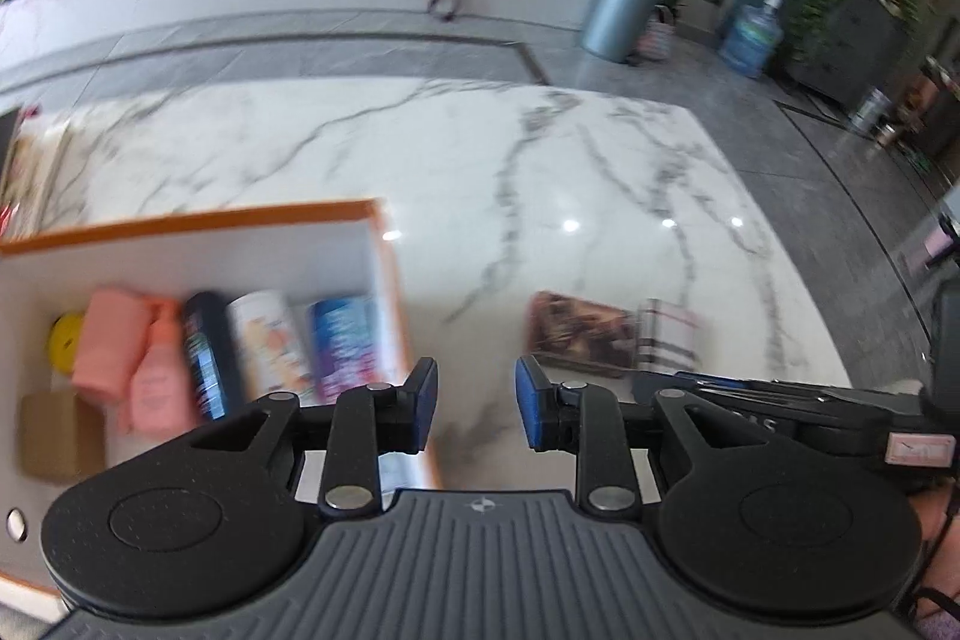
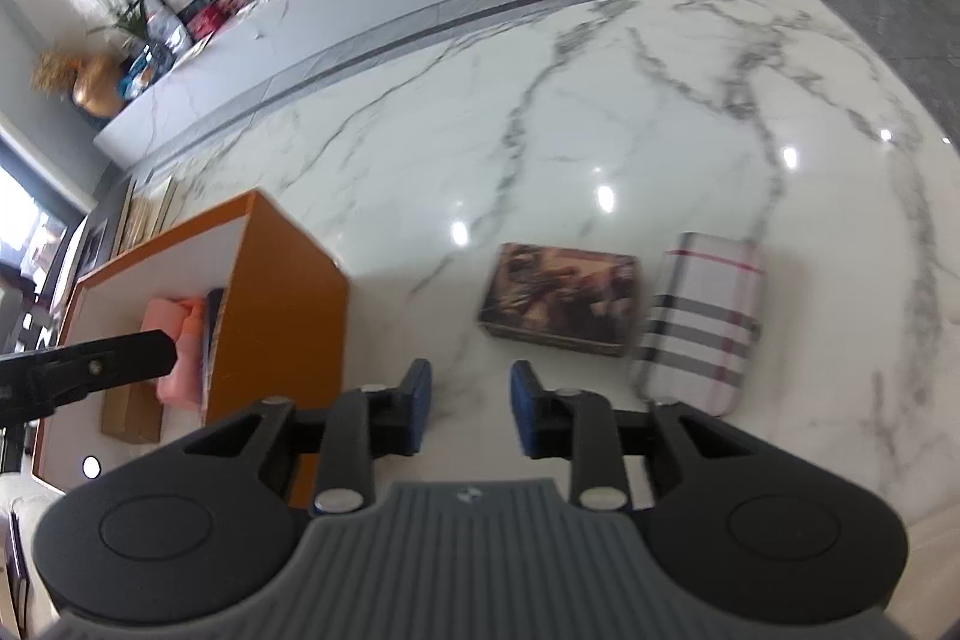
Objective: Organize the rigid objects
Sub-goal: 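Move both grippers to the brown picture box and plaid case on the table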
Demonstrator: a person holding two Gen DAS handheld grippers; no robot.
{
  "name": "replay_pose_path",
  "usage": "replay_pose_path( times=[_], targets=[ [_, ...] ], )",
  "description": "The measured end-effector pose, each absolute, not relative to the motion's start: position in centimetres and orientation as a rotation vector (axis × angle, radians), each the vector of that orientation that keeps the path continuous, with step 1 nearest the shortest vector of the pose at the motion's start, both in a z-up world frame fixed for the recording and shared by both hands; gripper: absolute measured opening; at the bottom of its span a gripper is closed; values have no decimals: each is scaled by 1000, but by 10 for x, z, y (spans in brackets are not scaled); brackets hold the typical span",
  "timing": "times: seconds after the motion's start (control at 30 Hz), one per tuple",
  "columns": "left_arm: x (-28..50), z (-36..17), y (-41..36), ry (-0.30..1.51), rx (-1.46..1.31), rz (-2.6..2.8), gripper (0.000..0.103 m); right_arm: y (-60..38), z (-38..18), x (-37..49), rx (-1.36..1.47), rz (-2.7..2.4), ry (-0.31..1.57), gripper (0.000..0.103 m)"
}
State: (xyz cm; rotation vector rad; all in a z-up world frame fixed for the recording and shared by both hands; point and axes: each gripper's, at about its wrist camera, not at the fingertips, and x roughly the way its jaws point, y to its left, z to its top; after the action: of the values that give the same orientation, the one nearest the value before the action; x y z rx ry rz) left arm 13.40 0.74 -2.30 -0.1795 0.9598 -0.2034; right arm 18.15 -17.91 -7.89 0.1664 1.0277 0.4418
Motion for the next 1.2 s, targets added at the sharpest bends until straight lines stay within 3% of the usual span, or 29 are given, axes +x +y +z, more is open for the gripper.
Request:
replay_pose_path(
  times=[0.17, 0.3, 0.43, 0.53, 0.7, 0.8, 1.2],
  targets=[
    [141, -31, -37, 967, -108, -270, 36, -222, -81, 188, 196, 370, 1014, 37],
    [148, -46, -74, 976, -1, -347, 50, -257, -92, 198, 253, 311, 1039, 38],
    [160, -67, -109, 1023, 147, -438, 55, -279, -107, 208, 318, 275, 1063, 44],
    [173, -82, -126, 1040, 267, -448, 56, -280, -118, 214, 331, 276, 1073, 49],
    [196, -107, -146, 1052, 450, -474, 70, -271, -134, 220, 254, 282, 1062, 49],
    [208, -124, -160, 1073, 586, -517, 74, -264, -137, 221, 187, 301, 1022, 55],
    [244, -169, -186, 1111, 889, -655, 94, -266, -163, 247, 275, 339, 1067, 57]
  ],
)
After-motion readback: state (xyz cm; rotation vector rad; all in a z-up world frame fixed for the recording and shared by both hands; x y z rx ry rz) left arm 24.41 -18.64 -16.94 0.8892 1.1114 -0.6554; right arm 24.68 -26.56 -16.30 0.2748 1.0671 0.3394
